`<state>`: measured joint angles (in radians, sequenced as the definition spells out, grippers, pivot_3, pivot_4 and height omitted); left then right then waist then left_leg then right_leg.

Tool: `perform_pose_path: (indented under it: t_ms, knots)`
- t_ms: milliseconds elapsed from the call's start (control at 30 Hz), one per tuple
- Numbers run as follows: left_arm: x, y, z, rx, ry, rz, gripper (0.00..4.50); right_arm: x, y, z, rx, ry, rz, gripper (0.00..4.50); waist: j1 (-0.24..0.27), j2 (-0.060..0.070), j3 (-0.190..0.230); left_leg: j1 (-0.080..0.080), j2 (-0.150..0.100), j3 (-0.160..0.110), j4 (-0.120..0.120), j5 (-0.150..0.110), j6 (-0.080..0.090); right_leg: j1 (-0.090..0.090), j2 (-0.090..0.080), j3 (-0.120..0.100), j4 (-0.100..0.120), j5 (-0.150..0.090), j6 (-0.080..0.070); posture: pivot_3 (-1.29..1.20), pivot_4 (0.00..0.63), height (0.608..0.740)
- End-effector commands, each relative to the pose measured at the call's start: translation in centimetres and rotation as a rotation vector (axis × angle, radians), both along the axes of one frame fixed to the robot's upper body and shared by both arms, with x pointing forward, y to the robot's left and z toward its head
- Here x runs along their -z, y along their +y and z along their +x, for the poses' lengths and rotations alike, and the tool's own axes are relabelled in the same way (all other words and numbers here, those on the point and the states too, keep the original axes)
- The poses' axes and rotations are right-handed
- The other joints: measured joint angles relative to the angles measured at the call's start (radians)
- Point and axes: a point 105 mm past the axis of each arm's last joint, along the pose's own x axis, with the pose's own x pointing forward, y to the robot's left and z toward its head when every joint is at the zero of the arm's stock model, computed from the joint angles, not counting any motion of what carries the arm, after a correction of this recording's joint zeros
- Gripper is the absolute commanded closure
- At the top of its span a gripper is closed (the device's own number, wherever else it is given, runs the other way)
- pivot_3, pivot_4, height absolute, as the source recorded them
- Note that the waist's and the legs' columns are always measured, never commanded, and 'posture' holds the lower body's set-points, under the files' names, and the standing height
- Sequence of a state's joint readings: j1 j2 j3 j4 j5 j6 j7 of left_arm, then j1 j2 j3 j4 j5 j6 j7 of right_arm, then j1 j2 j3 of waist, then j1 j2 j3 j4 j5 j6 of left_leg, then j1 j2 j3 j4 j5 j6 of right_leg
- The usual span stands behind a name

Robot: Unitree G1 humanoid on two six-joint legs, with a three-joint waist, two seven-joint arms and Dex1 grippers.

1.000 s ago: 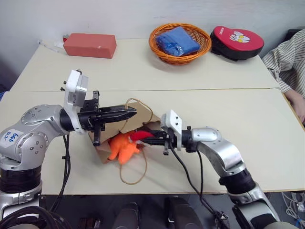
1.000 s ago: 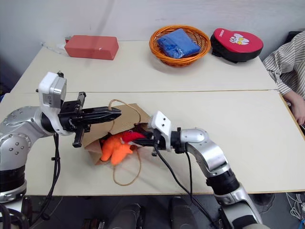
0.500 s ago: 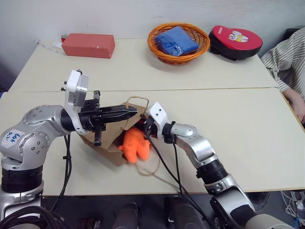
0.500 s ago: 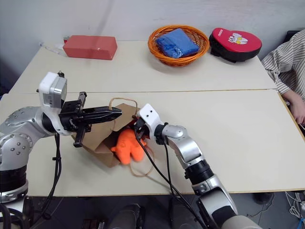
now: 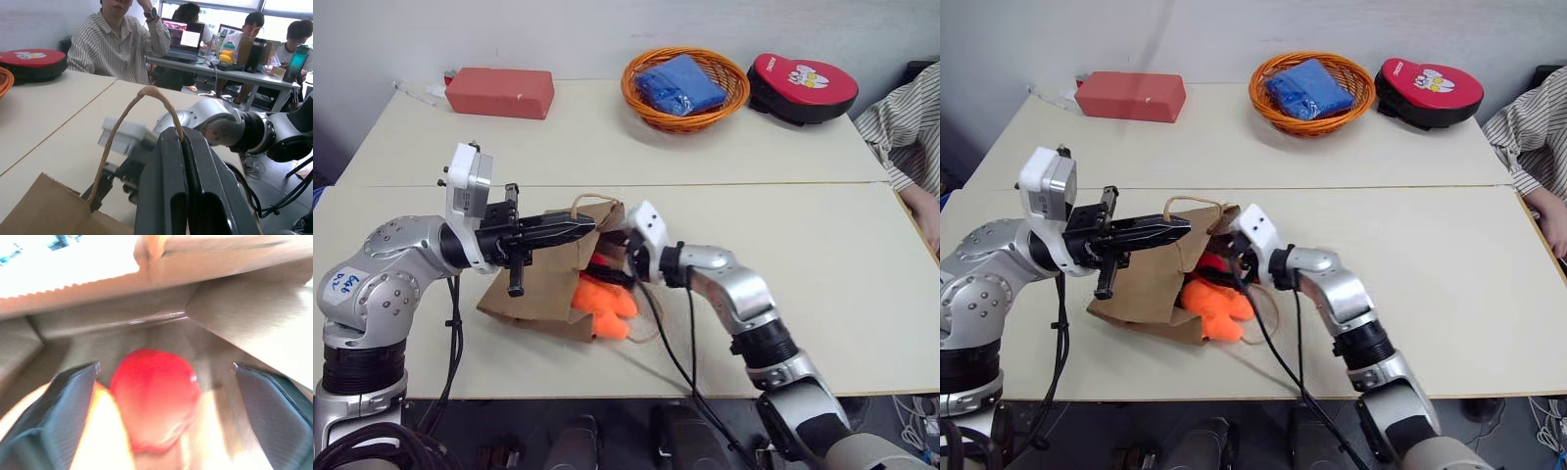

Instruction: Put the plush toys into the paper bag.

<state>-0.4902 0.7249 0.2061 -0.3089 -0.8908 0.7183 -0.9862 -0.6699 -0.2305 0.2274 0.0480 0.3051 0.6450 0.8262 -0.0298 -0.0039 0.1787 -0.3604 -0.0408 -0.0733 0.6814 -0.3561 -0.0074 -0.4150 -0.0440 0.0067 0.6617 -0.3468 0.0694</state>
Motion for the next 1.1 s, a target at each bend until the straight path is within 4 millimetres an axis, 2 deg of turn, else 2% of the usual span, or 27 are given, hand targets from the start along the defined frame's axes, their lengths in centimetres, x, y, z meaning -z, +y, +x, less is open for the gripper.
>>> perform_pose_path:
  t_ms: [33, 233, 333, 433, 533, 800, 933, 1100]
  knots:
    - [-0.6, 0.0, -0.7, -0.012, -0.056, -0.007, 4.5, -1.9, -1.9, -0.6, -0.056, 0.037, 0.052, 0.04, 0.001, 0.0, 0.0, 0.0, 0.0, 0.0, 0.0, 0.0, 0.0, 0.0, 0.0, 0.0, 0.0, 0.0, 0.0, 0.0, 0.15, 0.74]
    - [-0.2, 0.0, -1.0, -0.029, -0.047, -0.02, 4.5, -1.7, -4.2, -1.3, -0.07, 0.075, 0.05, 0.04, -0.001, 0.0, 0.0, 0.0, 0.0, 0.0, -0.001, 0.0, 0.0, 0.0, 0.0, 0.0, 0.0, 0.0, 0.0, 0.0, 0.15, 0.74]
    - [-0.1, 0.0, -1.2, -0.037, -0.042, -0.025, 4.5, -2.5, -5.9, -1.8, -0.089, -0.032, 0.063, 0.04, 0.002, 0.0, 0.0, 0.0, 0.0, 0.0, -0.001, 0.0, 0.0, 0.0, 0.0, 0.0, -0.001, 0.0, 0.0, 0.0, 0.15, 0.74]
    - [-0.1, 0.1, -1.3, -0.04, -0.035, -0.023, 4.5, -1.5, -7.2, -2.5, -0.159, -0.179, -0.042, 0.61, 0.009, 0.0, 0.0, -0.001, 0.0, 0.0, 0.0, 0.0, 0.001, 0.0, 0.0, 0.0, -0.001, 0.0, 0.0, 0.0, 0.15, 0.74]
    - [-0.1, 0.2, -1.4, -0.04, -0.029, -0.02, 4.5, 0.1, -7.5, -2.9, -0.218, -0.309, -0.133, 1.55, 0.008, -0.001, 0.0, -0.001, 0.0, 0.0, 0.001, -0.001, 0.001, 0.001, 0.0, 0.0, -0.002, 0.0, 0.0, 0.0, 0.15, 0.74]
    - [-0.4, 0.1, -1.4, -0.034, -0.018, -0.01, 4.5, 2.9, -5.2, -3.6, -0.271, -0.397, -0.15, 4.33, 0.002, 0.0, 0.0, 0.0, 0.001, 0.0, 0.0, 0.0, 0.001, 0.001, 0.0, 0.0, -0.001, 0.0, 0.0, 0.0, 0.15, 0.74]
    - [-0.6, 0.1, -1.2, -0.033, -0.016, -0.01, 4.5, 3.3, -3.4, -3.8, -0.277, -0.405, -0.125, 4.43, 0.003, 0.0, 0.0, 0.0, 0.0, 0.0, 0.001, 0.0, 0.001, 0.001, 0.0, 0.0, -0.001, 0.0, 0.0, 0.0, 0.15, 0.74]
    - [-0.6, -0.1, -1.1, -0.035, -0.016, -0.021, 4.5, 2.3, -0.6, -3.9, -0.292, -0.414, -0.062, 4.43, 0.003, 0.0, 0.0, 0.0, 0.0, 0.0, 0.001, 0.0, 0.001, 0.001, 0.0, 0.0, -0.001, 0.0, 0.0, 0.0, 0.15, 0.74]
